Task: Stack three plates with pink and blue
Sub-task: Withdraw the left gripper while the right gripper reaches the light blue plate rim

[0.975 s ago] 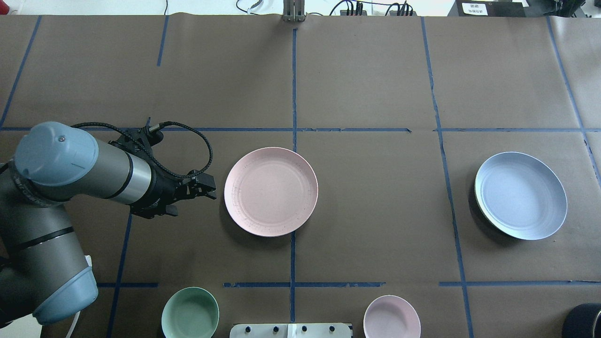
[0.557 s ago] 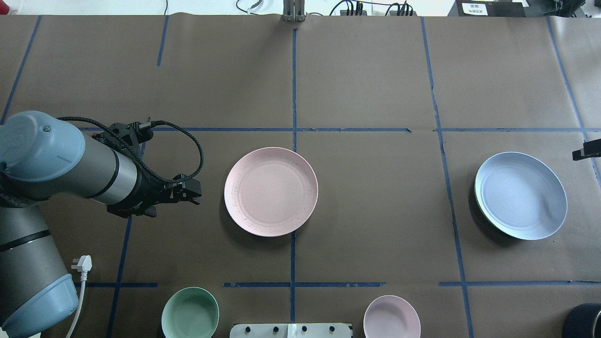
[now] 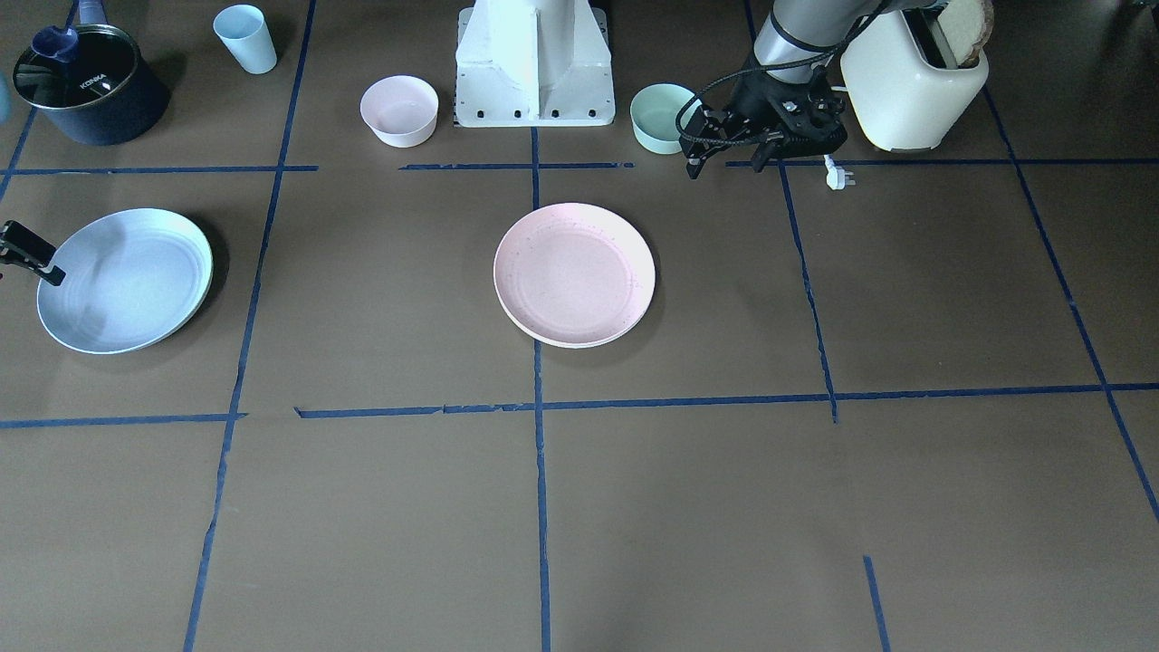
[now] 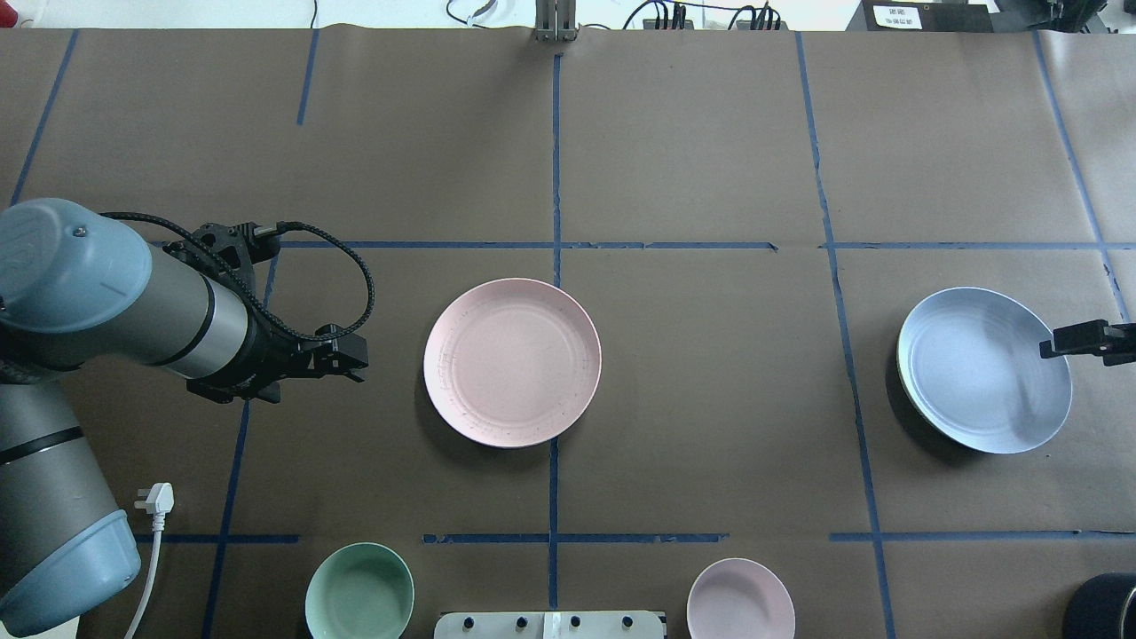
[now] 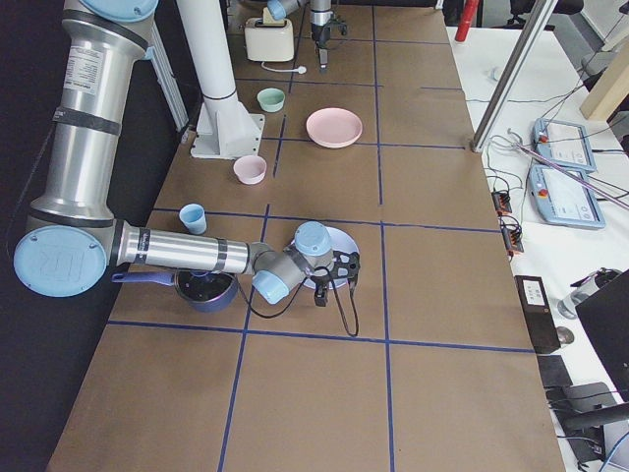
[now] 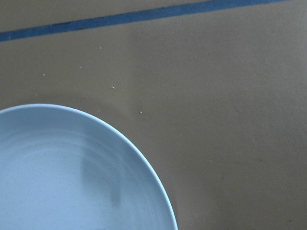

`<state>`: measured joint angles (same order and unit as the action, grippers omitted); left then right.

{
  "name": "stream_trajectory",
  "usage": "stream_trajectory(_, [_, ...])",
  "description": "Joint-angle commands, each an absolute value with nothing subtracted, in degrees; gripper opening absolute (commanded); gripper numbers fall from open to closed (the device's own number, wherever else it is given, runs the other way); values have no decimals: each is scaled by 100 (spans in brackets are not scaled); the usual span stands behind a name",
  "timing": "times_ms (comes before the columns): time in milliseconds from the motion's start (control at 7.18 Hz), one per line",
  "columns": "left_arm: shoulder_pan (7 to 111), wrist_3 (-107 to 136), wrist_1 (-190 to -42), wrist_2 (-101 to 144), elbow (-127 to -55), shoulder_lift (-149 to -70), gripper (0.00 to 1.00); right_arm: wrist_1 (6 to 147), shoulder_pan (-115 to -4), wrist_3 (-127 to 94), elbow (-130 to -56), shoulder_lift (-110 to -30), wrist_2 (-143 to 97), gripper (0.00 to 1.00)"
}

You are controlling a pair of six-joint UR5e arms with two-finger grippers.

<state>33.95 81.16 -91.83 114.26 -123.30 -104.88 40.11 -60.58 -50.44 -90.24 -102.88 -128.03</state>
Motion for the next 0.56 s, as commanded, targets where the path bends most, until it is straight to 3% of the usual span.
stream_trajectory(0, [3428,8112,-9176,11426,-12340,-10485,100,3999,-5933,-5141,-8956,-10275,-12805,77])
stream_trajectory(139, [3428,8112,-9167,11417,-12340,-10485,100,3999,-5898,-5168,-8939,-10266,-12788,41])
stream_trajectory(279, [3436,8112,-9167,11408,-12340,-10477,100,3999,-5889,-5168,-8930,-10257,-12797,18])
stream_trajectory(418, [3445,8112,-9176,11408,-12340,-10477,100,3999,-5880,-5168,-8921,-10248,-12797,3])
